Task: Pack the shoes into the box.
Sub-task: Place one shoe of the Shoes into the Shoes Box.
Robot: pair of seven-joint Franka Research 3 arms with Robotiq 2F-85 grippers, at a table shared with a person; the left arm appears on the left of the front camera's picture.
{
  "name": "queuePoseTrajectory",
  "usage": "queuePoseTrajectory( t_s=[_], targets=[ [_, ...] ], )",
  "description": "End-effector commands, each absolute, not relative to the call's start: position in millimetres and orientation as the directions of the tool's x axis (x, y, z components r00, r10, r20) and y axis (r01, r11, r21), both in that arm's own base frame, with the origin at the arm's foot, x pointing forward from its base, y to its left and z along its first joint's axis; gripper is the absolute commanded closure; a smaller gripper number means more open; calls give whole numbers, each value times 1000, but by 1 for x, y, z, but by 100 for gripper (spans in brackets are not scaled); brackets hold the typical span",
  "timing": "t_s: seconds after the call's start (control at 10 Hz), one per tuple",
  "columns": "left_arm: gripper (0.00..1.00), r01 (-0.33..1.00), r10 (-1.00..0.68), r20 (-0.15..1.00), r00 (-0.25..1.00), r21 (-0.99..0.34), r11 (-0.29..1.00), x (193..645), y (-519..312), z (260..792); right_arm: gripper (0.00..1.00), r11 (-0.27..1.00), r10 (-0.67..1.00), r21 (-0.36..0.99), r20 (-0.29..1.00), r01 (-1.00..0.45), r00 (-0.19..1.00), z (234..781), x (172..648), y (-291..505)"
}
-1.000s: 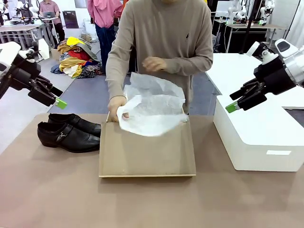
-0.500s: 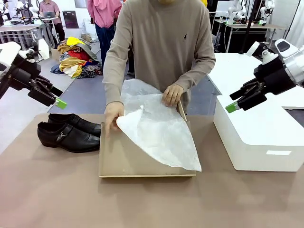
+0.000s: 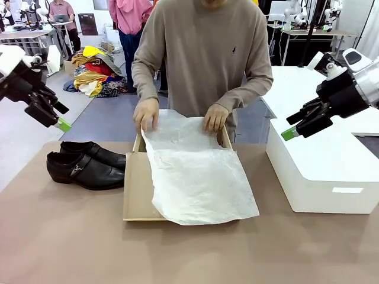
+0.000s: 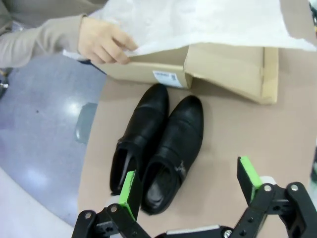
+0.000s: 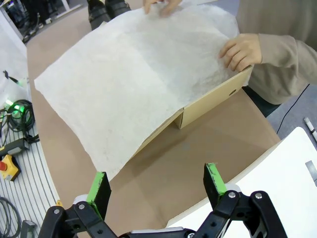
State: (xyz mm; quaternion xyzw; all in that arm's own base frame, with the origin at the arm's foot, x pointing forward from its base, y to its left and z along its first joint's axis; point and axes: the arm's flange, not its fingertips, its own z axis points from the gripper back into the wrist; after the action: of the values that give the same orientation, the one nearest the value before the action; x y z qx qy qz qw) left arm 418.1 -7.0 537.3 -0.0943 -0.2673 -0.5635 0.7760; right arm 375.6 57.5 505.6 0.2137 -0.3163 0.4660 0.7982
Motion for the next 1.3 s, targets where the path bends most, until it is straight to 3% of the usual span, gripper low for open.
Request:
queuePoseTrajectory(
  t_s=[0.0, 0.4, 0.7, 1.2],
  targets=[
    [0, 962, -898, 421, 125, 171, 213, 448, 3, 546, 0, 451, 605, 31, 724, -892, 331, 504, 380, 57],
    [0, 985, -973, 229, 20, 162, 59, 512, 11, 536, 0, 451, 605, 31, 724, -892, 331, 504, 380, 57],
    [0, 989, -990, 140, 30, 142, 50, 547, 4, 519, 0, 451, 605, 31, 724, -892, 331, 504, 380, 57],
    [0, 990, -990, 140, 26, 135, 45, 557, 1, 503, 0, 451, 605, 31, 724, -892, 331, 504, 380, 57]
  ],
)
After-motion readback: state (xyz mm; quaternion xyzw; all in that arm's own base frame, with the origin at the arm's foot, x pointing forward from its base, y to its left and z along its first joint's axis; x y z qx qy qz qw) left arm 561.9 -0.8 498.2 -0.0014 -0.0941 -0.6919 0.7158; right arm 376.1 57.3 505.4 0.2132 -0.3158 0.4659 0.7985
